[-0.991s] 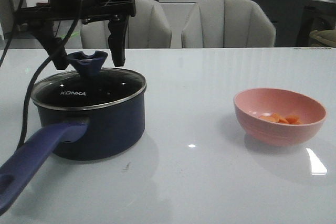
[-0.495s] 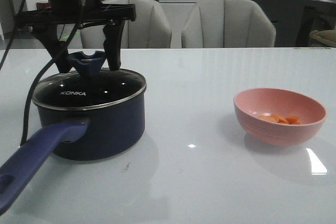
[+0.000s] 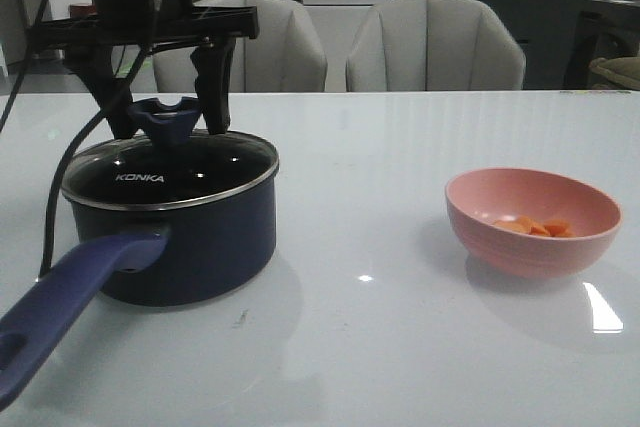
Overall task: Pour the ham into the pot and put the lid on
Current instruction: 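Lift the glass lid off the saucepan with the left gripper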
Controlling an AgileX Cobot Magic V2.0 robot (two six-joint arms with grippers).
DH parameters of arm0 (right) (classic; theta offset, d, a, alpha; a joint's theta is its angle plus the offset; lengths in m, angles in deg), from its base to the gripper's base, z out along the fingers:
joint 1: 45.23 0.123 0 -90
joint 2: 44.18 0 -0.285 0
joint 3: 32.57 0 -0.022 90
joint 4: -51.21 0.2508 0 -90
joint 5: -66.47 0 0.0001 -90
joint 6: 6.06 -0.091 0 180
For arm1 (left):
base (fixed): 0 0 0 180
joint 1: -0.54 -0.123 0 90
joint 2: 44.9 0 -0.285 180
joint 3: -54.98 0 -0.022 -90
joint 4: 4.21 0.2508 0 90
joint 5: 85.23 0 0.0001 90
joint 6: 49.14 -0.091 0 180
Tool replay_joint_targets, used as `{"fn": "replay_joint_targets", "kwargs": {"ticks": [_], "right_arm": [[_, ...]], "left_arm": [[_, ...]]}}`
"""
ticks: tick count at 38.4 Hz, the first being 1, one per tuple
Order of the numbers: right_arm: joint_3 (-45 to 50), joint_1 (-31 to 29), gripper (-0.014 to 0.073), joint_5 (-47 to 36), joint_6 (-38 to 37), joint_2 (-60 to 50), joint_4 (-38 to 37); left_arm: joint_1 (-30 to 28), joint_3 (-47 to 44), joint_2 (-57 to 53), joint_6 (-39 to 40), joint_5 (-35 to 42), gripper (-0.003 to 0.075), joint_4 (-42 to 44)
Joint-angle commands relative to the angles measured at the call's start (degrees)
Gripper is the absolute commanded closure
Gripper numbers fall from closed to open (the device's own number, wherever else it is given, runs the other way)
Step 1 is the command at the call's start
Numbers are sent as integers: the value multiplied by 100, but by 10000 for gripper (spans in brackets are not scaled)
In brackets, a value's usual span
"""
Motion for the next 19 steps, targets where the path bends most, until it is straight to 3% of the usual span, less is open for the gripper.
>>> {"fn": "replay_joint_targets", "kwargs": {"ticks": [1,19], "right_arm": [[-28,-28,438,-461,21,-120,-51],[-28,-28,438,-461,21,-120,-51]], "left_arm": [[42,188,-294,71,27,316,-47],[42,551,-294,-16,-148,316,-25]]}}
